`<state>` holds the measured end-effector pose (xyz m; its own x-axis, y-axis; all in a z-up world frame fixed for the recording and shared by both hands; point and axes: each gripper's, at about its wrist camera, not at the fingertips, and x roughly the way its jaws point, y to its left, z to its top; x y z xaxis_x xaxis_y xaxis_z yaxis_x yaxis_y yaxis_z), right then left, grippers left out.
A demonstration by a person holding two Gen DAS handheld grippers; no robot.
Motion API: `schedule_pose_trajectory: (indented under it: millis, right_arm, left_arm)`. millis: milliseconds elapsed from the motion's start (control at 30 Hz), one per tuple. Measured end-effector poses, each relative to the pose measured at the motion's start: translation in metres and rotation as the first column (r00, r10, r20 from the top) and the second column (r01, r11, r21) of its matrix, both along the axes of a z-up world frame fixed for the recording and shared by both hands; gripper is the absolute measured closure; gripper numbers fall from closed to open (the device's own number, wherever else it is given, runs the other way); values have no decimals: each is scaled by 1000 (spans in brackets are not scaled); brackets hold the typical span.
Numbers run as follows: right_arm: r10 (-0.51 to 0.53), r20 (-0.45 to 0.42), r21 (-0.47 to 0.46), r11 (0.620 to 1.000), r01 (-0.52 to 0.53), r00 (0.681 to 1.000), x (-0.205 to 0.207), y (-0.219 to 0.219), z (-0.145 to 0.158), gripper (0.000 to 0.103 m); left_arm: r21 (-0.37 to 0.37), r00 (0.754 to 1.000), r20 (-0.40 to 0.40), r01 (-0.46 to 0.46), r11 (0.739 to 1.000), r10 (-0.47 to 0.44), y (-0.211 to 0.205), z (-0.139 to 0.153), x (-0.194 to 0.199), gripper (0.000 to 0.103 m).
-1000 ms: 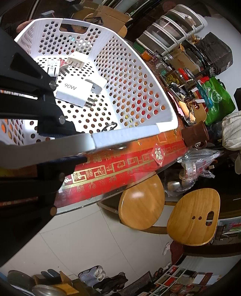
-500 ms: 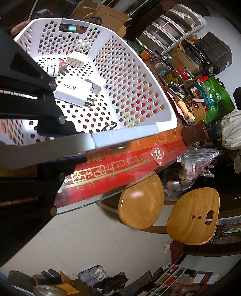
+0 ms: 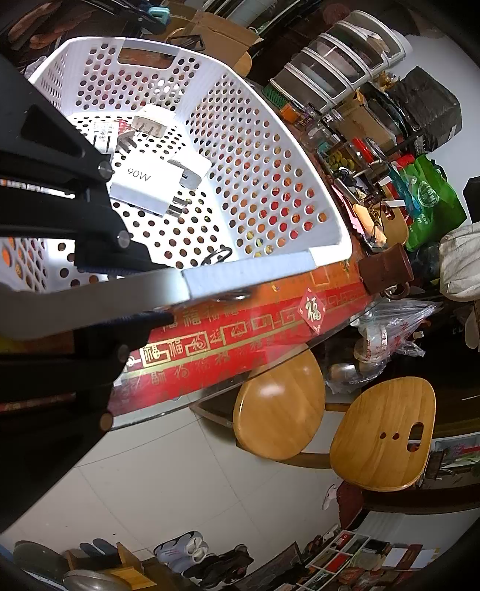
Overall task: Organize rigid objects
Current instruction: 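Carry the light blue charger into the basket and release it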
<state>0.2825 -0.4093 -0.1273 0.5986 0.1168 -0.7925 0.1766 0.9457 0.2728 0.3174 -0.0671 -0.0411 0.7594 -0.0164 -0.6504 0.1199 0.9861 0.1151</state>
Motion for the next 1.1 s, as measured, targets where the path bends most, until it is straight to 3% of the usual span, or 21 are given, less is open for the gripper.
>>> schedule_pose_trajectory:
  millis: [300,500,800,1033,1100]
  right_arm:
    - [6,9,-7,1000,-5,1000,-1,2,1,86]
    - [7,15,-7,1000,-7,1000,0,2,1,86]
    - [5,19,-3,1000,-5,1000,-2,2,1,86]
    - [6,19,-3,1000,-5,1000,-2,2,1,85]
    - [7,20,-3,1000,-7,1000,-2,2,1,85]
  left_arm:
    - [54,1000,10,1,999,-2,-24,9,11,43]
    - [161,998,-15,61,985,-59,-78,15,18,43]
    - [343,978,-152,185,921,-140,-174,-18,29,43]
    - [451,962,-221,245,858,-158,-203,-46,28,41]
    - [451,965,-212,236,861,-154,-205,-46,28,41]
